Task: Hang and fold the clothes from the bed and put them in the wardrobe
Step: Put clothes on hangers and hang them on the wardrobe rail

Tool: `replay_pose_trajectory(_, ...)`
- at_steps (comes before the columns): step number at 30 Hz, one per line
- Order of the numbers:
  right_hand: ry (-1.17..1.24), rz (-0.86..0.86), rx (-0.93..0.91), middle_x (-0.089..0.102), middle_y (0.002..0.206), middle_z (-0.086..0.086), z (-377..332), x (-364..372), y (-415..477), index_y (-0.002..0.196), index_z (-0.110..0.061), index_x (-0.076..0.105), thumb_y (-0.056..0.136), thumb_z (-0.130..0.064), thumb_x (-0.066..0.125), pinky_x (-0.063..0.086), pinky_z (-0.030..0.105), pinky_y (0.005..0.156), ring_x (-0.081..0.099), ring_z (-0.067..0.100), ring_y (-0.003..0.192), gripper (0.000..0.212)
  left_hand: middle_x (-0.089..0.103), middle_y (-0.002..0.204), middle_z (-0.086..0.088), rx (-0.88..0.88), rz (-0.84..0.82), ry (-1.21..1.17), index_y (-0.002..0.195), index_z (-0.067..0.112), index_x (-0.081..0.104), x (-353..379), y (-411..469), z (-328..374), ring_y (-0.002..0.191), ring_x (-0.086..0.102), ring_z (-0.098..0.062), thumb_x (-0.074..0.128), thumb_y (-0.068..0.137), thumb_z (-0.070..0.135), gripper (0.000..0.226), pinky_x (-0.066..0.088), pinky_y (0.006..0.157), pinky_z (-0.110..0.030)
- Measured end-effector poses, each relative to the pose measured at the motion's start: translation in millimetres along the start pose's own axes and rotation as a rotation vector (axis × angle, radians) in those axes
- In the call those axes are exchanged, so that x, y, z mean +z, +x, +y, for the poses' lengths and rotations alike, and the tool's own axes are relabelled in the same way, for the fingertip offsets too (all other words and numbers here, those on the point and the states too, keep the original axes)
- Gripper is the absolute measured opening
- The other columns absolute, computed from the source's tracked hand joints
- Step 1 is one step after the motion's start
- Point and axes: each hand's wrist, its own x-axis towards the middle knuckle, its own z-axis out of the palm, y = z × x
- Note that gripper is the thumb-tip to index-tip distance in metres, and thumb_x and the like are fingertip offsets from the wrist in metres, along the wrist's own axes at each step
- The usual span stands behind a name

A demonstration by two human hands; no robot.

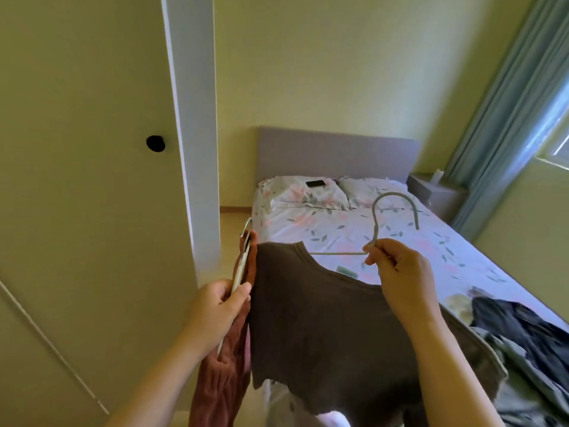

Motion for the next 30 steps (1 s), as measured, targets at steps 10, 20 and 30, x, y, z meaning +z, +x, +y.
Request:
replay_pose_trajectory(10,-0.129,0.106,0.136,0.065,0.081,-0.013,51.0,4.2,50.9,0.098,-0.020,0.072,0.100,-0.022,0.055,0.038,0.011,0.065,0.056,-0.002,0.072,0.017,0.056,0.043,0.008,0.021,-0.077,0.111,0.064,0.017,0.067,65.2,86.9,-0.8,0.040,0.050,-0.002,0.059,0.093,0.030,0.033,0.037,0.052,-0.026)
replay_pose_trajectory(20,-0.041,0.110,0.173,0.062,0.079,-0.018,89.5,37.1,130.7,0.099,-0.021,0.072,0.100,-0.020,0.053,0.049,0.022,0.073,0.058,0.000,0.076,0.019,0.055,0.043,0.009,0.011,-0.051,0.139,0.065,0.015,0.067,114.2,169.5,11.2,0.041,0.050,-0.003,0.058,0.093,0.034,0.035,0.039,0.053,-0.026)
replay_pose_trajectory(30,-0.059,0.089,0.134,0.063,0.081,-0.018,80.7,85.3,213.6,0.099,-0.024,0.071,0.099,-0.022,0.055,0.041,0.012,0.067,0.056,-0.002,0.076,0.016,0.056,0.044,0.006,-0.045,0.005,0.052,0.068,0.011,0.068,117.3,255.5,3.6,0.044,0.052,-0.008,0.058,0.093,0.036,0.037,0.040,0.050,-0.024)
